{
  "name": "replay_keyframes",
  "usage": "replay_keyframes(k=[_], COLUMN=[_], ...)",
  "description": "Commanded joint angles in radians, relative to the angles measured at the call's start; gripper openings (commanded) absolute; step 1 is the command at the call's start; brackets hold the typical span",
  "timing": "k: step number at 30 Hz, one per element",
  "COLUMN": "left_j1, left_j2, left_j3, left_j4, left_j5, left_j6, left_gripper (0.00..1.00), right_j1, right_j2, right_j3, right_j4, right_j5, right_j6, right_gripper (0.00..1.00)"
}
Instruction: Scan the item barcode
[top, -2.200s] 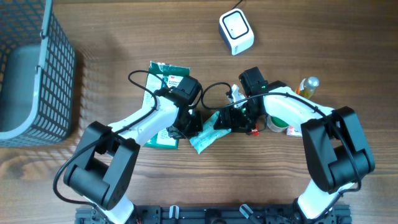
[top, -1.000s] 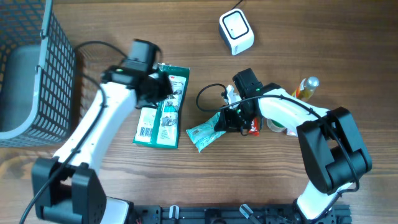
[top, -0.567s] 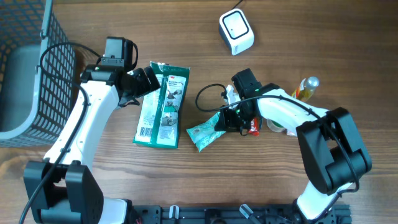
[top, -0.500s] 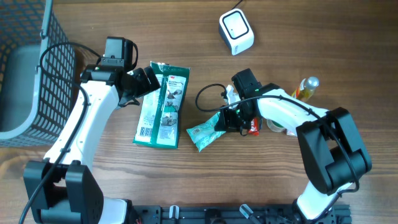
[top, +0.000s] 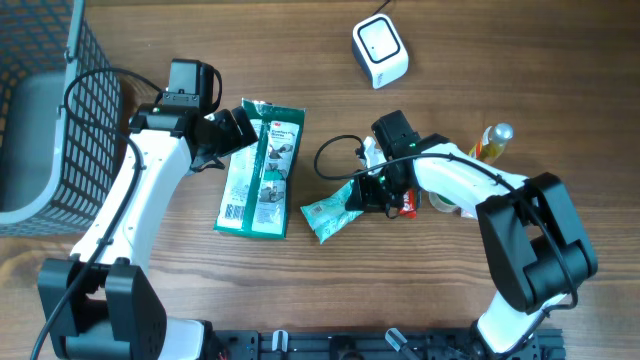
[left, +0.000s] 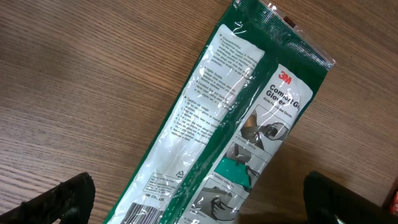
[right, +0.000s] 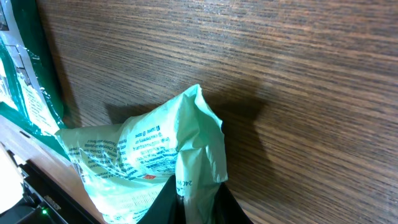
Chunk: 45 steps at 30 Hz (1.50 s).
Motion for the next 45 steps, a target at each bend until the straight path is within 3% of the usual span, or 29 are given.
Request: replay_keyframes(k=[1, 22, 30, 33, 35, 41, 45], left_j1=[0.0, 0.0, 0.0, 0.0, 0.0, 0.0, 0.0], left_j2=[0.001, 0.001, 0.001, 0.001, 0.001, 0.001, 0.001], left_j3=[0.004, 0.004, 0.004, 0.004, 0.004, 0.004, 0.004], left_j4=[-0.001, 0.0, -0.001, -0.001, -0.001, -0.001, -0.001], left_j5=[-0.014, -0.014, -0.014, -0.014, -0.014, -0.014, -0.014], left_j6=[0.008, 0.008, 0.008, 0.008, 0.008, 0.008, 0.008], left_gripper=[1.0, 1.0, 1.0, 1.0, 1.0, 1.0, 1.0], right_j1=[-0.001, -0.003, -0.021, -0.021, -0.02, -0.02, -0.02], right_j2=[0.014, 0.01, -0.19, -0.202, -0.203, -0.165, -0.085], right_j3=[-0.011, -0.003, 0.378, 0.647, 0.72, 0.742, 0.742], right_j4=[-0.012, -0.01, -0.34, -0.522, -0.551, -0.342, -0.215], right_j5=[0.135, 0.15, 0.308, 0.464, 0.492, 0.756, 0.872], right_j6=[0.015, 0.063, -0.122, -0.326, -0.465, -0.554, -0.698], right_gripper=[0.04, 0.04, 0.04, 0.04, 0.04, 0.04, 0.04])
